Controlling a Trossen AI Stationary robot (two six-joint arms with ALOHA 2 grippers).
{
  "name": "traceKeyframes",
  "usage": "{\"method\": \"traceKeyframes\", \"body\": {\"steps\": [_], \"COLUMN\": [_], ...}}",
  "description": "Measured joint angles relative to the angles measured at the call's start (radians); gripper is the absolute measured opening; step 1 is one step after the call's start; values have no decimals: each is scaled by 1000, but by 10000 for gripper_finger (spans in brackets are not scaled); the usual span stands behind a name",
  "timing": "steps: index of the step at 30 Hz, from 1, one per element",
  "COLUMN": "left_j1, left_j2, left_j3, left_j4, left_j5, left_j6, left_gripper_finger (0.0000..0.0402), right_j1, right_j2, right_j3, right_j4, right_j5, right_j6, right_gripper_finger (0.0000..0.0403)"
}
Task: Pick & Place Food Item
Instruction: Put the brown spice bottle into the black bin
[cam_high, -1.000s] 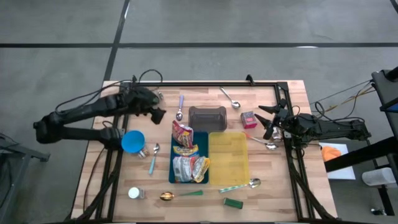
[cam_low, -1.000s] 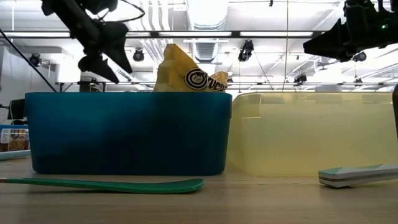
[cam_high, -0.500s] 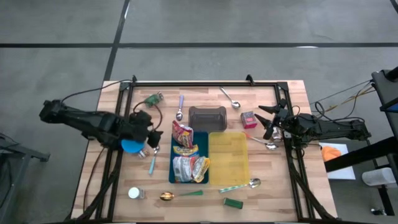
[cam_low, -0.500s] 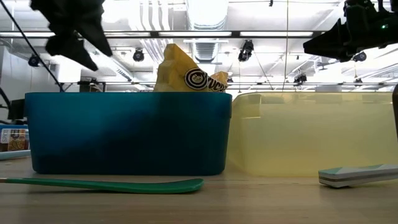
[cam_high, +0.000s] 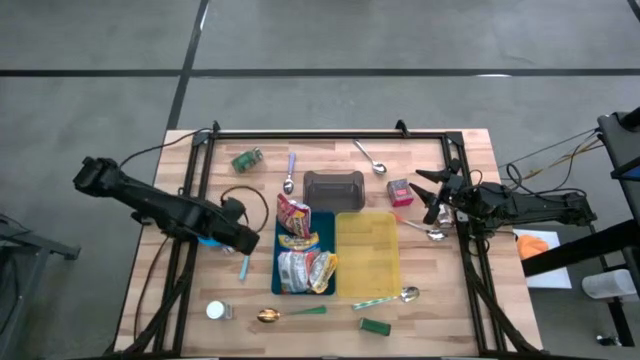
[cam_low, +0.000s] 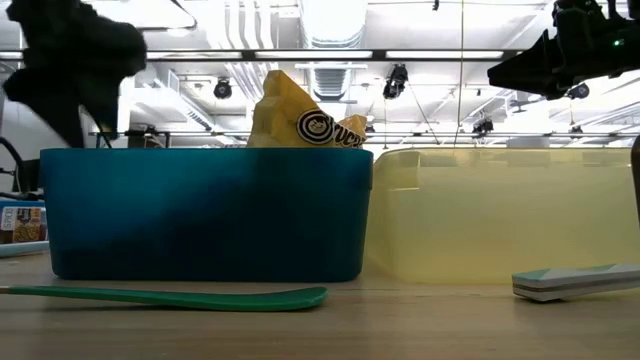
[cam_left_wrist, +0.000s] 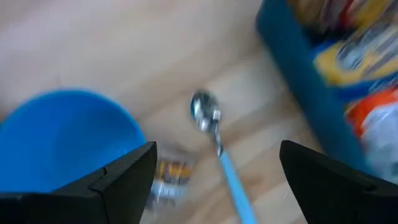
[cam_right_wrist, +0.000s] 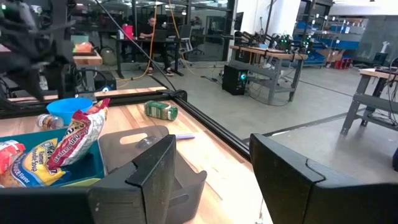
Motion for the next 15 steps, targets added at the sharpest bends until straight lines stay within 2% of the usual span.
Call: {"method": "traceKeyframes", "body": {"steps": [9,15], "left_j1": [-37,-48], "left_j2": [110,156], "left_j3": [0,0], "left_j4": [-10,0], "left_j5": [141,156], "left_j6": [-96,-134], "left_gripper_finger": [344,344], "right_j1": [0,0], "right_j2": [0,0], "right_j3": [0,0], "right_j4": [0,0], "right_j5": [0,0], "right_j6": [0,0], "right_gripper_finger": [199,199]}}
